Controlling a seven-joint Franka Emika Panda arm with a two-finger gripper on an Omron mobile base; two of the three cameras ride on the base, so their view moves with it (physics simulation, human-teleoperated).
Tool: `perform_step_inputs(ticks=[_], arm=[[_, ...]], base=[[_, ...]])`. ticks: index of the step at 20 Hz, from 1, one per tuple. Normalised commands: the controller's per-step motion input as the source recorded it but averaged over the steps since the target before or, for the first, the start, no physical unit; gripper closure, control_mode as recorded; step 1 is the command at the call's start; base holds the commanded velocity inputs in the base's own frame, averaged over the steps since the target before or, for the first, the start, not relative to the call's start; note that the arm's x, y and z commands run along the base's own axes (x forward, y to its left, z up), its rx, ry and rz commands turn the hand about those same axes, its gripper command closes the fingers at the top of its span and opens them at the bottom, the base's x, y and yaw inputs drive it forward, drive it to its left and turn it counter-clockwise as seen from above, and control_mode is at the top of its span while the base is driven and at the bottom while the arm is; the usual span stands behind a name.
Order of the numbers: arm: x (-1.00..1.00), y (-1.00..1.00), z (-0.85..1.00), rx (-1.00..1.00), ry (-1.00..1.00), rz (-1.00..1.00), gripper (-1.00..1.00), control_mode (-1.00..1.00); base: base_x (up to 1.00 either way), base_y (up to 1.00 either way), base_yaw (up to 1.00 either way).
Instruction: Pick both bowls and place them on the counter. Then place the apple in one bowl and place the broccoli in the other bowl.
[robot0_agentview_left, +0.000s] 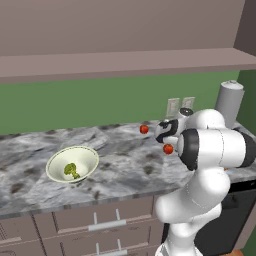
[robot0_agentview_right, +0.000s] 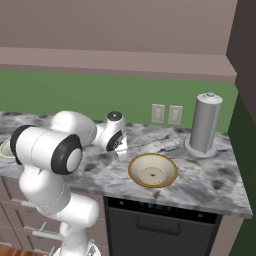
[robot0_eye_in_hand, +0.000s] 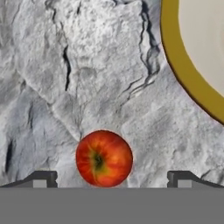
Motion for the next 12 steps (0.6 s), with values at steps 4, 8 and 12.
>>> perform_step_inputs(ticks=[4,8,12], arm=[[0.14,0.00,-0.13,0.00,0.01,-0.01,-1.00,-1.00],[0.21,0.00,-0.11,0.00,0.03,-0.01,-1.00,-1.00],[0.26,0.00,-0.12,0.00,0.04,-0.01,-1.00,-1.00]], base=[[0.00,0.00,0.00],[0.00,0.00,0.00],[0.00,0.00,0.00]])
